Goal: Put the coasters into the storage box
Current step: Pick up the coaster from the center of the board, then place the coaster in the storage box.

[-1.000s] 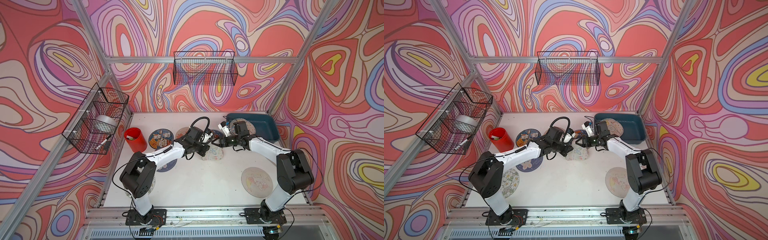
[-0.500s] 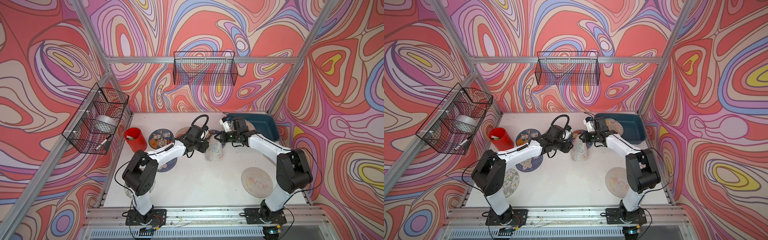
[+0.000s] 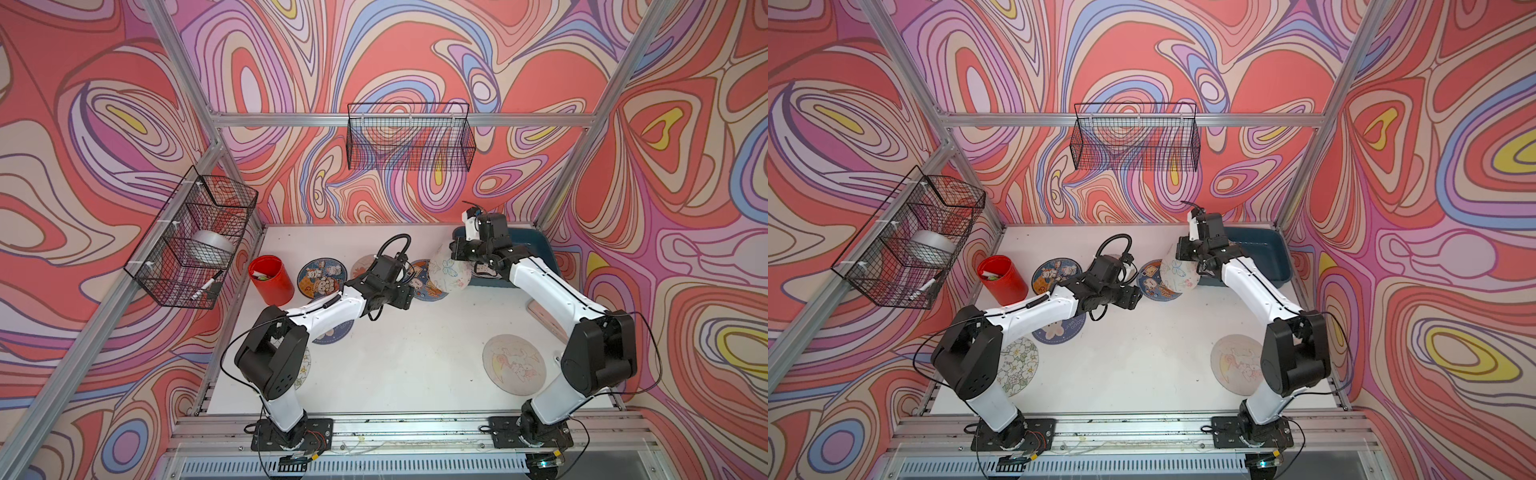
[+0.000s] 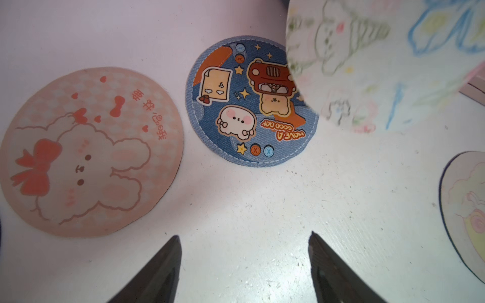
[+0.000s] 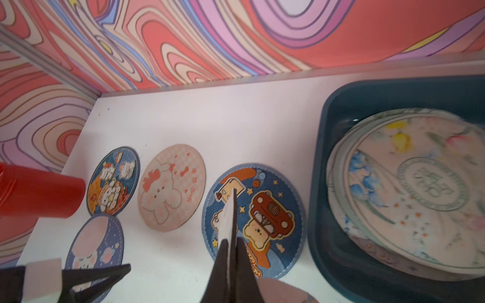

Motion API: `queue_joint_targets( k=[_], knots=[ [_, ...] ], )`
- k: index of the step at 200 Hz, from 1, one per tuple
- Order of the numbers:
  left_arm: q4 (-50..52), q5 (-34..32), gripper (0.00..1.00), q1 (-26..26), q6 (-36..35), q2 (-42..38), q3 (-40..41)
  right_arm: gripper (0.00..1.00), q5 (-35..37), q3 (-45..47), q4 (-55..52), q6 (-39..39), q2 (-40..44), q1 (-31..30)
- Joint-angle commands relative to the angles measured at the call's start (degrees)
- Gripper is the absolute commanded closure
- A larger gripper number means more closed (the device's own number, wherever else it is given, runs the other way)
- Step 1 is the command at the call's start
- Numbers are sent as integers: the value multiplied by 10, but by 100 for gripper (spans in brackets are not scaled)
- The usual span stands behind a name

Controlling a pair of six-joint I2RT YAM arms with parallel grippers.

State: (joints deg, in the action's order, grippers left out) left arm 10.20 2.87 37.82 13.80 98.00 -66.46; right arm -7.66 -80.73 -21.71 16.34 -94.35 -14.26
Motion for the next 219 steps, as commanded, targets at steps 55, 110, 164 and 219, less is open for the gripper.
queue_joint_targets(
  k=[55,110,164,219],
  knots=[
    [-9,-3,22,0,14,-34,29,100,99,-45,-9,17,-39,97],
    [-12,1,22,1,27,-45,47,100,114,-82,24,3,-118,106],
    [-9,8,22,3,31,-50,51,100,139,-111,70,20,-200,117],
    [3,-1,22,8,30,-50,50,100,198,-125,98,12,-255,133]
  ],
)
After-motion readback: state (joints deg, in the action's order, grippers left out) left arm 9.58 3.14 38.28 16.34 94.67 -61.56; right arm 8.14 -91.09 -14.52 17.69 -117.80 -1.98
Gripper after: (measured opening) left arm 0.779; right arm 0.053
